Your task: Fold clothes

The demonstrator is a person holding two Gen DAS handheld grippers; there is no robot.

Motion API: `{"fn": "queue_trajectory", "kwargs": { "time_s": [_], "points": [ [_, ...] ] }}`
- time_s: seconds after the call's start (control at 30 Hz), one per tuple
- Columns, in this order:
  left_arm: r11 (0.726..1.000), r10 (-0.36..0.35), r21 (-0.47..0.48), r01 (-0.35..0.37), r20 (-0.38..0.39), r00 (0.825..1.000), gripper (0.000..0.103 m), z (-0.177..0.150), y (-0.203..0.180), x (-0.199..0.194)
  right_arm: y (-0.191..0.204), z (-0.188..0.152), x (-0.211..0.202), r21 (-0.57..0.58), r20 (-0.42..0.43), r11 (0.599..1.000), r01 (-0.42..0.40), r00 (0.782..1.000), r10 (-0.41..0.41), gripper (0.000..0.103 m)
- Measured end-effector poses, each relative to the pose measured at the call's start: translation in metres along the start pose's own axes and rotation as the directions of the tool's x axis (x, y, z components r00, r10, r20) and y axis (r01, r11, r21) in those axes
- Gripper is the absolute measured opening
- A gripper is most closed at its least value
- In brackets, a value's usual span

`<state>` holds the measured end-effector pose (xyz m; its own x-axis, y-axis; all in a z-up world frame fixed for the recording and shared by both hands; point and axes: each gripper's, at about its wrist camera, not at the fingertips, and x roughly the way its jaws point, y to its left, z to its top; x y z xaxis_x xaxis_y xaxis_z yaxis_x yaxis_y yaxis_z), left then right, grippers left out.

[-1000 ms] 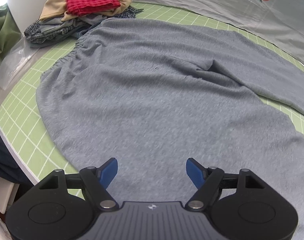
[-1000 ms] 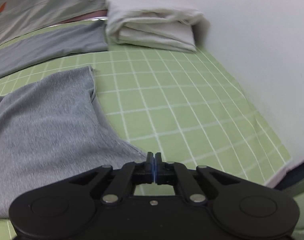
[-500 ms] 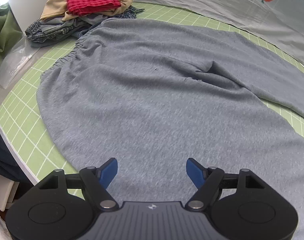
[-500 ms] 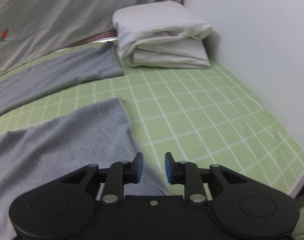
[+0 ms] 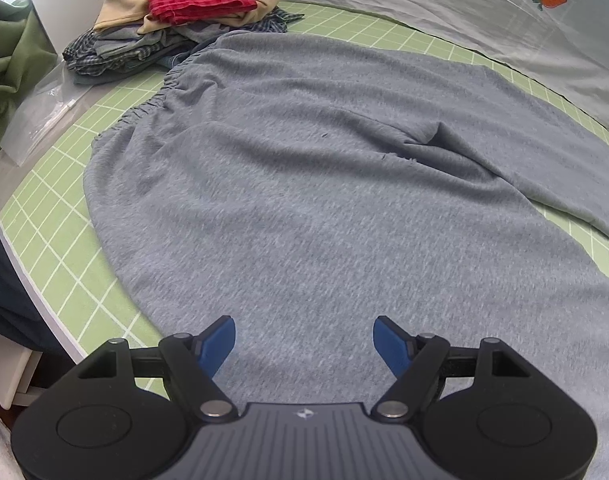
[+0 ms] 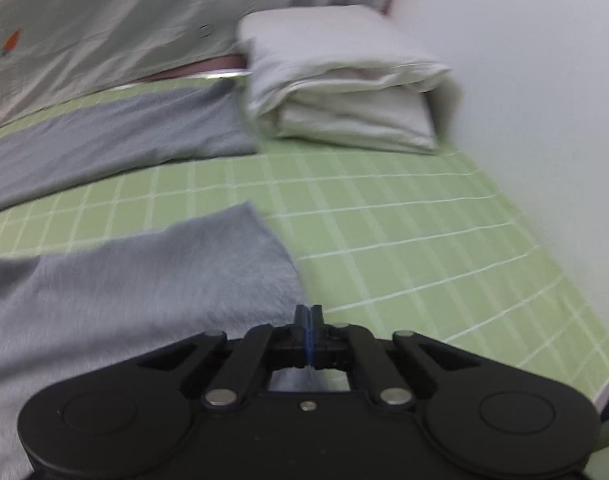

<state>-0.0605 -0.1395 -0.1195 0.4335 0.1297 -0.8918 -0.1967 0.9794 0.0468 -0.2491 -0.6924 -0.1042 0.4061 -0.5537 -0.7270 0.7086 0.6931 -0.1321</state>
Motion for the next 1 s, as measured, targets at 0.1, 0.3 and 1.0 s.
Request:
{"fn": "queue_trajectory", "kwargs": {
  "time_s": [0.1,0.3,1.0],
  "points": [
    [1.0,0.001,-0.007,-0.001,-0.009,1.0,0.077,0.0,0.0,0.002,-0.015,0.001,0.007,0.055,-0.024,0.998,-0.027,0.999,0.028,0.006],
    [1.0,-0.001,-0.003,0.001,-0.008,1.0,0.077,0.004,0.002,0.004,-0.018,-0.007,0.011,0.085,-0.05,0.993,-0.079,0.995,0.084,0.057],
    [0.979,0.084,-0.189,-0.081,0.008,0.996,0.077,0.031,0.063,0.009,-0.051,-0.006,0.025,0.208,-0.114,0.968,0.141,0.986,-0.119,0.058]
  ]
}}
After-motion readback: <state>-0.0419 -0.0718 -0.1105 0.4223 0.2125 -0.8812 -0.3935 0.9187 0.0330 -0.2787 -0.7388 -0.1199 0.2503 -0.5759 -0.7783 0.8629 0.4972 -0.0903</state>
